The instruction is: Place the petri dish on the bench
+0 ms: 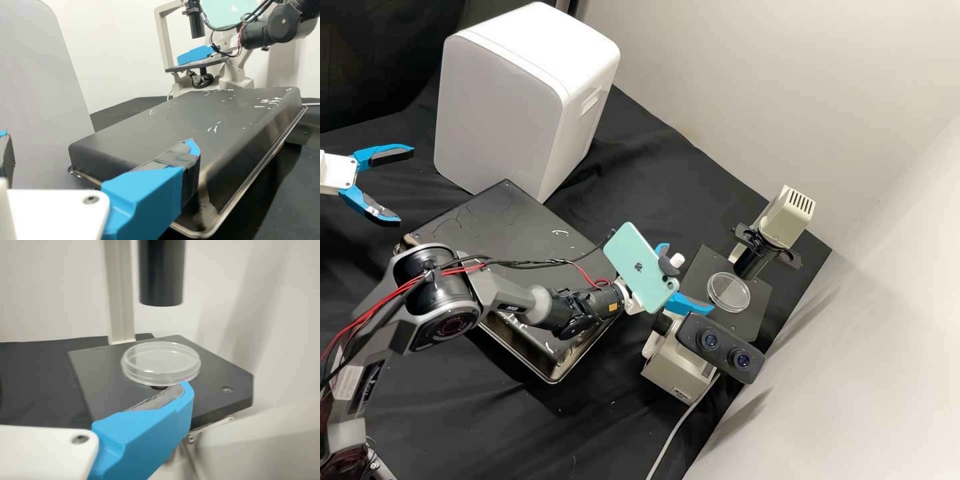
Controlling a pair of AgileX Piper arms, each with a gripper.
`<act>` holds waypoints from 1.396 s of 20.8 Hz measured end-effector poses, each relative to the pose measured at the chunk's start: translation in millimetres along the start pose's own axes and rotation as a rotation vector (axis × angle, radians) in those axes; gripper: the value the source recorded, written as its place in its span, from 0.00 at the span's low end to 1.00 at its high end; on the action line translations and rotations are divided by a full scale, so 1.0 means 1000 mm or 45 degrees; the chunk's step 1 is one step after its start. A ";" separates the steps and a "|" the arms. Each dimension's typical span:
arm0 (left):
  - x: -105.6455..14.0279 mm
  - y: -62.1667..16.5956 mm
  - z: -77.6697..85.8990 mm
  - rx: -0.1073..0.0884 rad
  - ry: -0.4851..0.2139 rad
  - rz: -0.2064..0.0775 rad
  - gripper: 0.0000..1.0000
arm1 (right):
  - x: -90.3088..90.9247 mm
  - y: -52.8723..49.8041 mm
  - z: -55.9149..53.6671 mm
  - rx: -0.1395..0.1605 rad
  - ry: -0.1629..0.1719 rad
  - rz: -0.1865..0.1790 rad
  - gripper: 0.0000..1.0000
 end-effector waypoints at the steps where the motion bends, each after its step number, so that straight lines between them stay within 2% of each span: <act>1: 0.000 0.0000 0.000 0.000 0.000 0.000 1.00 | 0.003 0.002 0.003 0.001 -0.010 0.005 1.00; 6: 0.000 0.0000 0.000 0.000 -0.003 0.000 1.00 | 0.012 0.012 0.007 0.004 -0.044 0.016 1.00; 9: 0.000 -0.0005 0.000 -0.001 -0.003 -0.003 1.00 | 0.017 0.016 0.005 0.004 -0.037 0.030 1.00; 10: 0.001 -0.0014 0.000 -0.004 -0.003 -0.009 1.00 | 0.020 0.016 0.005 0.004 -0.035 0.032 1.00; 13: 0.001 -0.0023 0.000 -0.006 -0.003 -0.014 1.00 | 0.032 0.014 0.009 0.005 -0.065 0.004 1.00; 16: 0.001 -0.0023 0.000 -0.006 -0.003 -0.014 1.00 | 0.044 0.016 0.009 0.019 -0.073 0.013 1.00; 21: 0.001 -0.0023 0.000 -0.006 -0.003 -0.014 1.00 | 0.059 0.017 0.010 -0.007 -0.092 0.020 1.00; 26: 0.001 -0.0023 0.000 -0.006 -0.003 -0.014 1.00 | 0.067 0.018 0.011 0.004 -0.105 0.018 1.00; 29: 0.001 -0.0032 0.000 -0.008 -0.003 -0.019 1.00 | 0.073 0.018 0.012 -0.028 -0.131 0.006 1.00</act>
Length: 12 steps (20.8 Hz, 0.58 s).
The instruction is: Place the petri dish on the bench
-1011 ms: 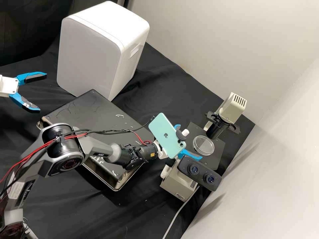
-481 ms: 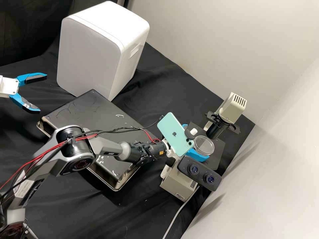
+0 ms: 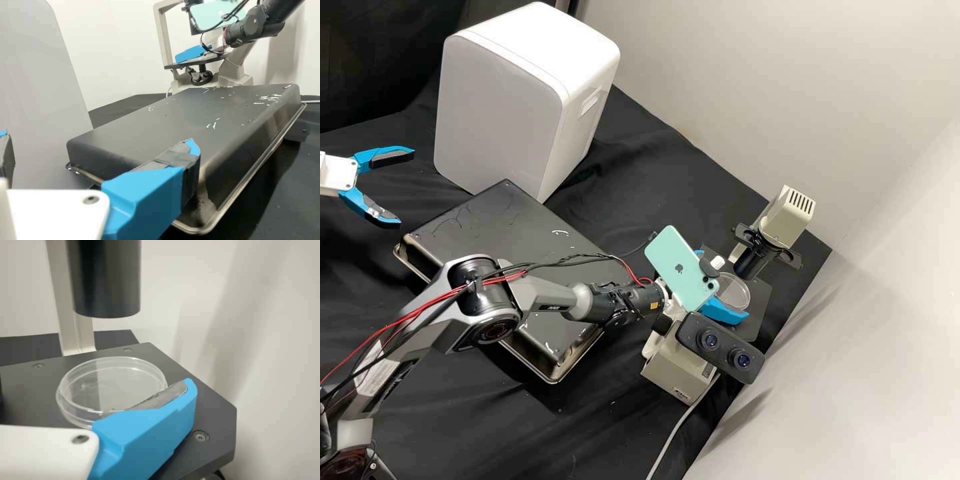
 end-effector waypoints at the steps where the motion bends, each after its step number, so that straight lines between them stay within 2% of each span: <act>1: 0.000 -0.0006 0.000 -0.002 0.000 -0.004 1.00 | 0.003 0.000 0.001 0.000 -0.009 0.003 1.00; 6: 0.001 -0.0022 0.001 -0.005 -0.009 -0.013 1.00 | 0.010 0.003 0.002 -0.004 -0.059 0.012 1.00; 12: 0.001 -0.0025 0.002 -0.006 -0.012 -0.015 1.00 | 0.019 0.007 0.007 0.006 -0.089 0.041 1.00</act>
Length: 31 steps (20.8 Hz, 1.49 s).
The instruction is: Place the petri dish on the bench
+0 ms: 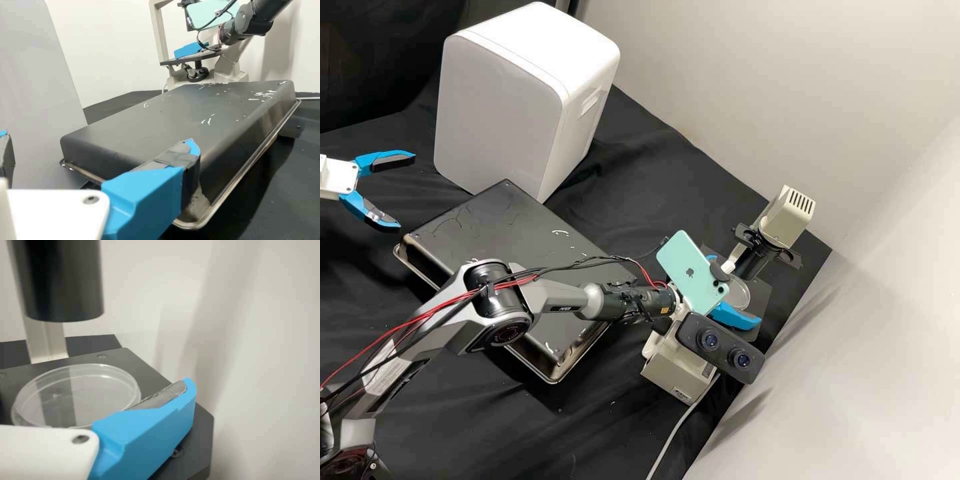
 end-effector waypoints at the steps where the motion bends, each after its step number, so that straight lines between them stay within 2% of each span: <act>1: 0.000 -0.0002 0.000 -0.001 0.000 -0.001 1.00 | 0.000 0.001 0.001 0.000 -0.001 0.001 1.00; 5: 0.000 -0.0003 0.001 0.000 -0.008 -0.002 1.00 | 0.000 0.001 0.001 0.000 -0.001 0.001 1.00; 6: 0.000 -0.0003 0.001 0.000 -0.009 -0.002 1.00 | 0.000 0.000 0.000 -0.004 0.000 0.000 0.00; 12: 0.000 -0.0003 0.002 0.002 -0.011 -0.002 1.00 | 0.000 -0.002 -0.002 -0.007 0.028 -0.032 0.00; 15: 0.000 -0.0003 0.002 0.020 -0.011 -0.002 1.00 | 0.000 -0.003 -0.002 -0.017 0.031 -0.044 0.00; 19: 0.000 -0.0003 0.002 0.020 -0.011 -0.002 1.00 | 0.000 -0.003 -0.002 -0.008 0.038 -0.051 0.00; 22: 0.001 -0.0003 0.002 0.020 -0.012 -0.002 1.00 | 0.000 -0.003 -0.002 0.013 0.037 -0.051 0.00; 28: 0.001 -0.0003 0.002 0.020 -0.012 -0.002 1.00 | 0.000 -0.003 -0.002 0.018 0.038 -0.052 0.00; 30: 0.001 -0.0003 0.002 0.020 -0.012 -0.002 1.00 | 0.000 -0.004 -0.003 0.006 0.044 -0.057 0.00; 31: 0.001 -0.0003 0.002 0.020 -0.012 -0.002 1.00 | 0.000 -0.004 -0.003 0.020 0.045 -0.058 0.00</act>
